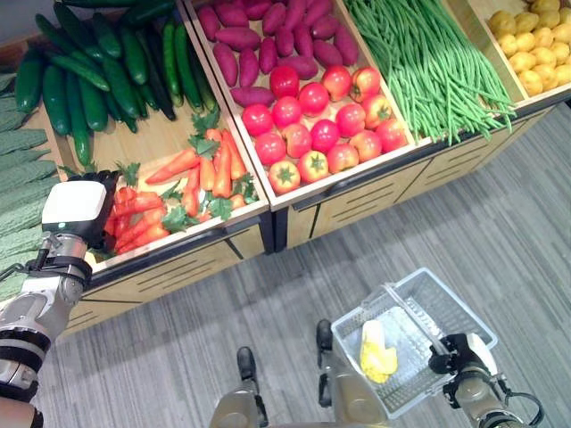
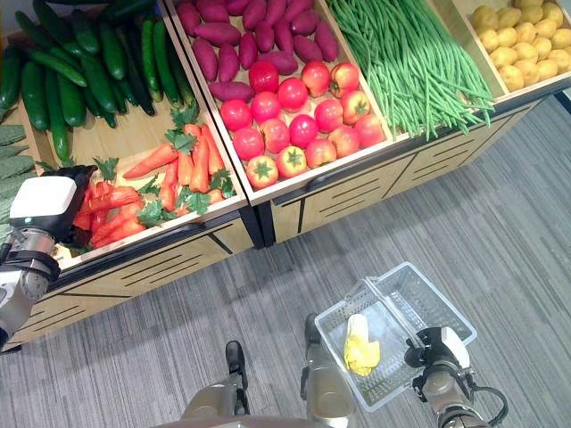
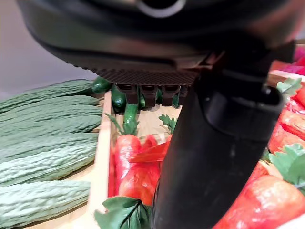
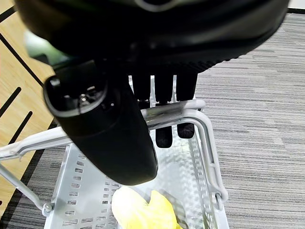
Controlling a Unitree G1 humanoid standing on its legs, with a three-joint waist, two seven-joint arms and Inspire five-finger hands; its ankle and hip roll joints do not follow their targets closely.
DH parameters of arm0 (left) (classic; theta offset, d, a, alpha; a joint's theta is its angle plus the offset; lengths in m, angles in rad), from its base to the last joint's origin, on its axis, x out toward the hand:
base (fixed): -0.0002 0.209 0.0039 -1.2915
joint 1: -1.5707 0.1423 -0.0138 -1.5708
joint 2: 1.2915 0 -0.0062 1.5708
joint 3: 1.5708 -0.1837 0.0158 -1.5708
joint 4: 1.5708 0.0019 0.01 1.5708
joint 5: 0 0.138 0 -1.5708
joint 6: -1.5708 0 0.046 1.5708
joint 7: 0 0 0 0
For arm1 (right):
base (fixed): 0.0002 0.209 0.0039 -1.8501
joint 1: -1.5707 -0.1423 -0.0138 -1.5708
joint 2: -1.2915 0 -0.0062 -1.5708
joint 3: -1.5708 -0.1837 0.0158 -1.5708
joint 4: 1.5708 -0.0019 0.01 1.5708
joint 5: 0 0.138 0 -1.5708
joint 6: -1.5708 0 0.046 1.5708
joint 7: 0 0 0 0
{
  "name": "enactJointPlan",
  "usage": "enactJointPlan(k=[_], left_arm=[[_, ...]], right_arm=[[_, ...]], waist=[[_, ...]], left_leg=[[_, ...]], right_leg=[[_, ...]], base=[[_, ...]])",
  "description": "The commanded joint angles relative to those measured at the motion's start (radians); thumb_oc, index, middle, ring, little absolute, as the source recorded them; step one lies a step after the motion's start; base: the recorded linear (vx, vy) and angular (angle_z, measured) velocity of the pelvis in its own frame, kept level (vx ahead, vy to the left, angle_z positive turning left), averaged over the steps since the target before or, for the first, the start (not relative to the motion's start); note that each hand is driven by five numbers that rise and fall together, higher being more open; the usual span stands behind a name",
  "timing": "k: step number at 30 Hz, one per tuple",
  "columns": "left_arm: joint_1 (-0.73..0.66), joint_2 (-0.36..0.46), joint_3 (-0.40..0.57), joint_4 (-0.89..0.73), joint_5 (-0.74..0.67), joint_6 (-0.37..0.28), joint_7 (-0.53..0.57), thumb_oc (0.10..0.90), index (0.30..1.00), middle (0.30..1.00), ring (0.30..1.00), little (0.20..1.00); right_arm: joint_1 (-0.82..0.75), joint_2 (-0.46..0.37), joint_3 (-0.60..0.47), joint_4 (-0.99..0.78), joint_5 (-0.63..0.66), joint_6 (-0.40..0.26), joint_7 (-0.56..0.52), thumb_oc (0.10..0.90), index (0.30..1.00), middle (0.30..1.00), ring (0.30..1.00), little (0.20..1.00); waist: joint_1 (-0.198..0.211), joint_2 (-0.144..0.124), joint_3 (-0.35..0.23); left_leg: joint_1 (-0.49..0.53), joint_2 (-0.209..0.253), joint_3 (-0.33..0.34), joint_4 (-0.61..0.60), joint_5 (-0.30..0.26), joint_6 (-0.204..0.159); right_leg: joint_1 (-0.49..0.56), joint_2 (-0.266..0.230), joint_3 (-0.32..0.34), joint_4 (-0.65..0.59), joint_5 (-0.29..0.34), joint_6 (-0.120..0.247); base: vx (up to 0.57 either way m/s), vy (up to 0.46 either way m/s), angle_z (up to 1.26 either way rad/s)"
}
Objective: Get the vegetables into the basket
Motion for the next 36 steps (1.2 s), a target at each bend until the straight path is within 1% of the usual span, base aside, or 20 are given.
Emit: enactJointPlan(k=[1, 2, 3, 4, 5, 9, 12, 15, 21, 22, 24, 26, 27, 29, 31, 33, 36], left_arm=[[-0.132, 0.102, -0.034, 0.035, 0.039, 0.027, 0.039, 0.900, 1.000, 1.000, 1.000, 1.000], [-0.145, 0.109, -0.063, 0.034, 0.055, 0.025, 0.021, 0.851, 0.931, 0.931, 0.931, 0.931], [-0.155, 0.115, -0.080, 0.035, 0.072, 0.026, 0.011, 0.614, 0.599, 0.599, 0.599, 0.599], [-0.170, 0.126, -0.106, 0.026, 0.093, 0.025, -0.007, 0.476, 0.407, 0.407, 0.407, 0.407], [-0.176, 0.131, -0.122, 0.023, 0.105, 0.020, -0.019, 0.400, 0.300, 0.300, 0.300, 0.300], [-0.187, 0.148, -0.170, 0.017, 0.131, 0.000, -0.061, 0.400, 0.300, 0.300, 0.300, 0.300], [-0.189, 0.157, -0.174, 0.006, 0.137, -0.004, -0.089, 0.400, 0.300, 0.300, 0.300, 0.300], [-0.185, 0.159, -0.167, 0.006, 0.138, 0.000, -0.083, 0.400, 0.300, 0.300, 0.300, 0.300], [-0.185, 0.134, -0.122, 0.048, 0.121, 0.027, -0.017, 0.400, 0.300, 0.300, 0.300, 0.300], [-0.195, 0.113, -0.084, 0.063, 0.091, 0.043, 0.031, 0.400, 0.300, 0.300, 0.300, 0.300], [-0.183, 0.097, -0.026, 0.040, 0.050, 0.042, 0.080, 0.400, 0.300, 0.300, 0.300, 0.300], [-0.168, 0.091, -0.008, 0.041, 0.041, 0.044, 0.086, 0.400, 0.300, 0.300, 0.300, 0.300], [-0.139, 0.058, 0.060, 0.026, -0.008, 0.044, 0.141, 0.400, 0.300, 0.300, 0.300, 0.300], [-0.119, 0.052, 0.110, -0.026, -0.037, 0.027, 0.177, 0.400, 0.300, 0.300, 0.300, 0.300], [-0.106, 0.049, 0.131, -0.039, -0.050, 0.015, 0.199, 0.400, 0.300, 0.300, 0.300, 0.300], [-0.096, 0.050, 0.137, -0.044, -0.051, 0.010, 0.198, 0.400, 0.300, 0.300, 0.300, 0.300], [-0.104, 0.074, 0.123, -0.053, -0.037, 0.000, 0.184, 0.400, 0.300, 0.300, 0.300, 0.300]], right_arm=[[-0.024, -0.115, 0.012, 0.004, 0.023, -0.008, -0.052, 0.400, 0.300, 0.300, 0.300, 0.300], [-0.030, -0.119, 0.016, -0.003, 0.025, -0.008, -0.051, 0.400, 0.300, 0.300, 0.300, 0.300], [-0.031, -0.121, 0.014, -0.010, 0.024, -0.008, -0.050, 0.400, 0.300, 0.300, 0.300, 0.300], [-0.031, -0.121, 0.013, -0.014, 0.024, -0.008, -0.050, 0.400, 0.300, 0.300, 0.300, 0.300], [-0.034, -0.123, 0.016, -0.016, 0.023, -0.009, -0.049, 0.400, 0.300, 0.300, 0.300, 0.300], [-0.036, -0.115, 0.020, -0.033, 0.022, -0.013, -0.047, 0.400, 0.300, 0.300, 0.300, 0.300], [-0.037, -0.103, 0.028, -0.026, 0.015, -0.016, -0.038, 0.400, 0.300, 0.300, 0.300, 0.300], [-0.032, -0.098, 0.031, -0.028, 0.013, -0.015, -0.035, 0.400, 0.300, 0.300, 0.300, 0.300], [-0.023, -0.092, 0.038, -0.026, 0.006, -0.015, -0.033, 0.400, 0.300, 0.300, 0.300, 0.300], [-0.024, -0.086, 0.038, -0.013, 0.005, -0.015, -0.036, 0.400, 0.300, 0.300, 0.300, 0.300], [-0.017, -0.081, 0.035, -0.016, 0.003, -0.018, -0.043, 0.400, 0.300, 0.300, 0.300, 0.300], [-0.017, -0.082, 0.037, -0.010, 0.003, -0.017, -0.044, 0.400, 0.300, 0.300, 0.300, 0.300], [-0.011, -0.071, 0.037, -0.007, 0.001, -0.018, -0.050, 0.400, 0.300, 0.300, 0.300, 0.300], [-0.007, -0.068, 0.036, -0.007, 0.003, -0.019, -0.055, 0.400, 0.300, 0.300, 0.300, 0.300], [-0.009, -0.063, 0.037, 0.003, 0.002, -0.019, -0.058, 0.400, 0.300, 0.300, 0.300, 0.300], [-0.005, -0.062, 0.039, -0.006, -0.001, -0.021, -0.056, 0.400, 0.300, 0.300, 0.300, 0.300], [-0.004, -0.061, 0.038, 0.000, 0.001, -0.023, -0.053, 0.400, 0.300, 0.300, 0.300, 0.300]], waist=[[-0.013, -0.031, -0.056], [-0.016, -0.031, -0.051], [-0.016, -0.031, -0.049], [-0.015, -0.032, -0.049], [-0.017, -0.032, -0.048], [-0.017, -0.035, -0.045], [-0.017, -0.038, -0.048], [-0.019, -0.038, -0.049], [-0.018, -0.043, -0.053], [-0.013, -0.045, -0.059], [-0.010, -0.048, -0.064], [-0.011, -0.047, -0.066], [-0.007, -0.050, -0.075], [-0.006, -0.051, -0.087], [-0.007, -0.052, -0.098], [-0.009, -0.053, -0.102], [-0.013, -0.051, -0.110]], left_leg=[[-0.041, 0.029, -0.048, 0.001, 0.013, -0.033], [-0.045, 0.030, -0.049, 0.001, 0.014, -0.034], [-0.048, 0.030, -0.049, 0.001, 0.015, -0.034], [-0.050, 0.031, -0.048, 0.001, 0.014, -0.034], [-0.051, 0.031, -0.047, 0.001, 0.014, -0.034], [-0.047, 0.031, -0.042, 0.001, 0.008, -0.034], [-0.034, 0.033, -0.037, 0.001, 0.001, -0.034], [-0.029, 0.033, -0.036, 0.001, 0.000, -0.035], [-0.016, 0.032, -0.038, 0.001, -0.004, -0.034], [-0.011, 0.032, -0.040, 0.001, -0.005, -0.034], [-0.004, 0.031, -0.041, 0.001, -0.007, -0.034], [-0.001, 0.031, -0.042, 0.001, -0.009, -0.034], [0.008, 0.030, -0.041, 0.001, -0.013, -0.034], [0.019, 0.029, -0.042, 0.001, -0.016, -0.034], [0.025, 0.028, -0.042, 0.001, -0.020, -0.033], [0.028, 0.028, -0.039, 0.001, -0.021, -0.032], [0.036, 0.027, -0.035, 0.001, -0.023, -0.032]], right_leg=[[0.017, -0.104, 0.027, 0.005, -0.011, 0.138], [0.013, -0.104, 0.029, 0.006, -0.010, 0.138], [0.010, -0.103, 0.030, 0.005, -0.009, 0.138], [0.007, -0.102, 0.031, 0.005, -0.009, 0.139], [0.006, -0.101, 0.032, 0.004, -0.009, 0.139], [0.005, -0.100, 0.040, 0.004, -0.012, 0.139], [0.014, -0.101, 0.043, 0.003, -0.019, 0.138], [0.018, -0.101, 0.043, 0.002, -0.021, 0.137], [0.030, -0.101, 0.042, 0.003, -0.022, 0.136], [0.038, -0.102, 0.039, 0.003, -0.025, 0.135], [0.047, -0.103, 0.037, 0.003, -0.027, 0.135], [0.050, -0.104, 0.036, 0.002, -0.028, 0.135], [0.059, -0.106, 0.034, 0.002, -0.030, 0.134], [0.071, -0.108, 0.030, 0.001, -0.033, 0.134], [0.077, -0.109, 0.030, 0.001, -0.034, 0.134], [0.079, -0.109, 0.032, 0.001, -0.035, 0.133], [0.086, -0.109, 0.036, 0.001, -0.036, 0.133]], base=[[0.00, 0.000, 0.00], [0.01, 0.013, -0.05], [0.02, 0.009, -0.07], [0.02, 0.005, -0.05], [0.00, 0.000, 0.00], [0.00, 0.000, 0.00], [0.00, 0.000, 0.00], [0.00, 0.000, 0.00], [0.00, 0.000, 0.00], [0.00, 0.000, 0.00], [0.00, 0.000, 0.00], [0.00, 0.000, 0.00], [0.00, 0.000, 0.00], [0.00, 0.000, 0.00], [0.00, 0.000, 0.00], [0.00, 0.000, 0.00], [0.00, 0.000, 0.00]])
